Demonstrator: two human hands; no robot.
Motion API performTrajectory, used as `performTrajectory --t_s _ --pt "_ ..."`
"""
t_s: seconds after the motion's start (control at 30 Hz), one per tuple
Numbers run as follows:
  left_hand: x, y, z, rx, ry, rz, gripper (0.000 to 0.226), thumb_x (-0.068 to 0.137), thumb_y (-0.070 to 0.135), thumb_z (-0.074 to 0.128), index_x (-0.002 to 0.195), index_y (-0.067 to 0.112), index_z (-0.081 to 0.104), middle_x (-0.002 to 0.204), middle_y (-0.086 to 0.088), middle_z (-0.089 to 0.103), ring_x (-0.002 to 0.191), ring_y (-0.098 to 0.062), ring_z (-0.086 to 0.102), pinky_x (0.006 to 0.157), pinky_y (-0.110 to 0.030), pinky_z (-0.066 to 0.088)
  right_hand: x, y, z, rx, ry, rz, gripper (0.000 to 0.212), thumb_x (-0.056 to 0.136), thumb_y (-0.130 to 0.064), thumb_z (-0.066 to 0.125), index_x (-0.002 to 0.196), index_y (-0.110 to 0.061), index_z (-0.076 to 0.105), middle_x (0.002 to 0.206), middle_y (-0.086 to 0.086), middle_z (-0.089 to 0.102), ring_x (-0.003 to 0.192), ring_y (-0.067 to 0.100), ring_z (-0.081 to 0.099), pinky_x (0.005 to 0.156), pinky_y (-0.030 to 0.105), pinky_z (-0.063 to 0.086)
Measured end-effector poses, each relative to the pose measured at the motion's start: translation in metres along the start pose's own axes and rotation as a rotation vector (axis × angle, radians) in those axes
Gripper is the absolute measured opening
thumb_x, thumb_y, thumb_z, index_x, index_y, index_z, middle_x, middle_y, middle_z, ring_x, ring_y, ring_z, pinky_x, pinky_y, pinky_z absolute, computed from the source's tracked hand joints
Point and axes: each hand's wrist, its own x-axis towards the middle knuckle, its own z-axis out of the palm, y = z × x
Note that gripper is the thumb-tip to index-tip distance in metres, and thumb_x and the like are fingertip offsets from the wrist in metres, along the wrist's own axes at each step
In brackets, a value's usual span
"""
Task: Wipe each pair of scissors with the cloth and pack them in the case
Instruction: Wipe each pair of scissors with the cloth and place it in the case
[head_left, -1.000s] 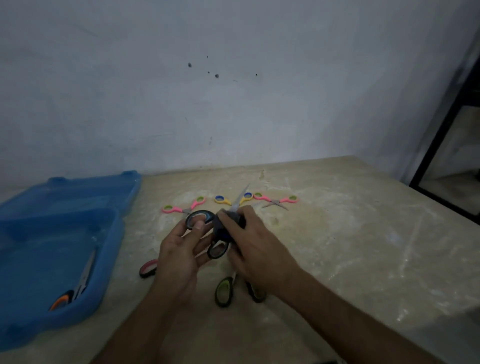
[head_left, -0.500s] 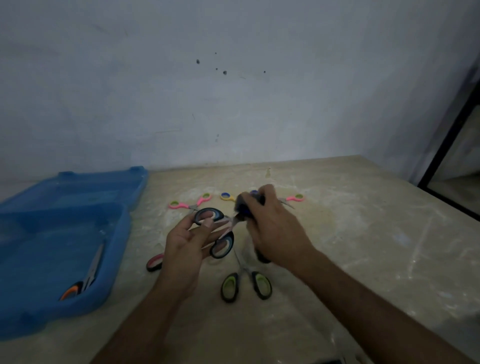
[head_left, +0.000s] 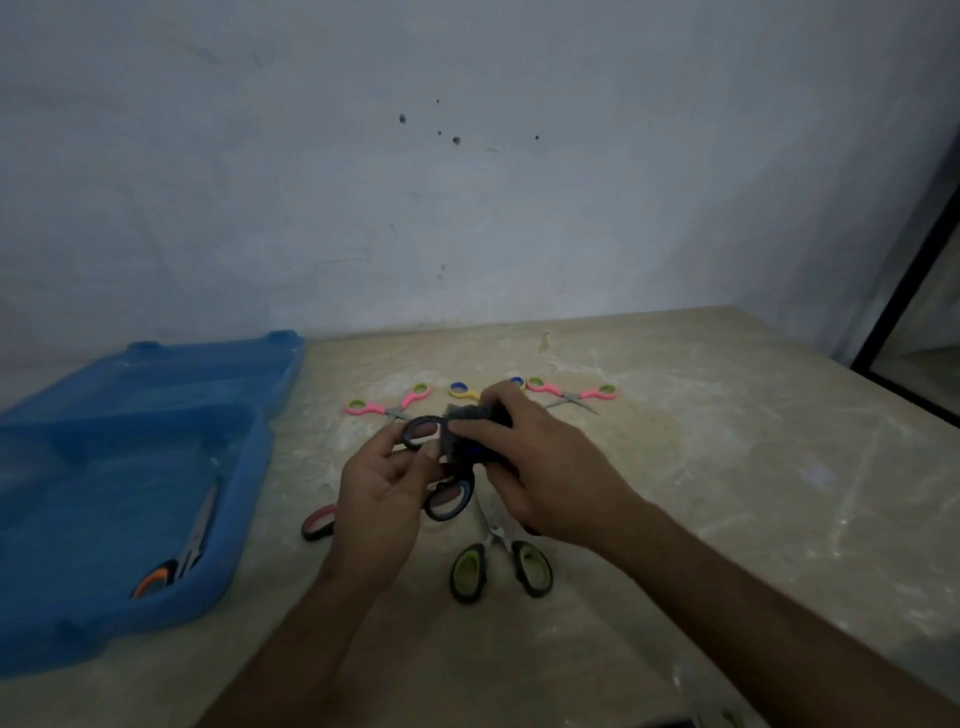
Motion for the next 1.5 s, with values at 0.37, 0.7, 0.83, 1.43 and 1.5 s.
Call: performTrajectory --t_s 0.37,0.7,0.83,1.43,1.5 --pt "-0.009 0.006 0.005 0.186 -0.105 0.142 0.057 0.089 -0.024 0.050 0.113 0.026 0.063 0.101 0.018 0.076 0.096 -0.007 0.074 0.075 -0.016 0.056 0.016 -0.024 -0.013 0.037 -0.098 -0.147 0.050 0.089 -0.011 0.057 0.138 -0.023 0.061 0.134 0.012 0.044 0.101 0.027 0.051 0.070 0.032 0.044" --pt "-0.013 0.008 0.014 0.023 -0.152 0.064 0.040 0.095 -0.011 0.056 0.116 0.022 0.064 0.102 0.003 0.079 0.096 -0.019 0.076 0.076 -0.024 0.059 0.007 -0.003 -0.033 0.072 -0.164 -0.175 0.043 0.092 -0.012 0.057 0.133 -0.025 0.064 0.135 0.008 0.041 0.089 0.001 0.026 0.072 0.025 0.034" --pt "-0.013 0.010 0.012 0.022 -0.175 0.010 0.033 0.097 -0.008 0.055 0.115 0.019 0.063 0.095 -0.001 0.080 0.090 -0.020 0.077 0.074 -0.027 0.060 0.007 -0.002 -0.036 0.081 -0.170 -0.140 0.038 0.094 -0.014 0.056 0.128 -0.025 0.066 0.128 0.003 0.040 0.081 0.004 0.029 0.063 0.018 0.031" --pt "-0.005 0.016 0.007 -0.111 -0.160 -0.263 0.030 0.107 0.013 0.040 0.117 0.012 0.068 0.108 -0.011 0.078 0.091 -0.036 0.077 0.063 -0.032 0.061 0.013 0.000 -0.044 0.111 -0.203 -0.023 0.033 0.095 -0.018 0.056 0.125 -0.026 0.070 0.124 -0.002 0.043 0.096 0.020 0.053 0.080 0.042 0.051" --pt "-0.005 0.015 0.008 -0.078 -0.121 -0.250 0.031 0.107 0.022 0.042 0.113 0.014 0.070 0.104 -0.012 0.079 0.087 -0.036 0.077 0.064 -0.037 0.063 0.012 -0.001 -0.046 0.082 -0.228 -0.049 0.031 0.096 -0.018 0.056 0.123 -0.025 0.071 0.125 -0.002 0.042 0.096 0.018 0.051 0.080 0.041 0.050"
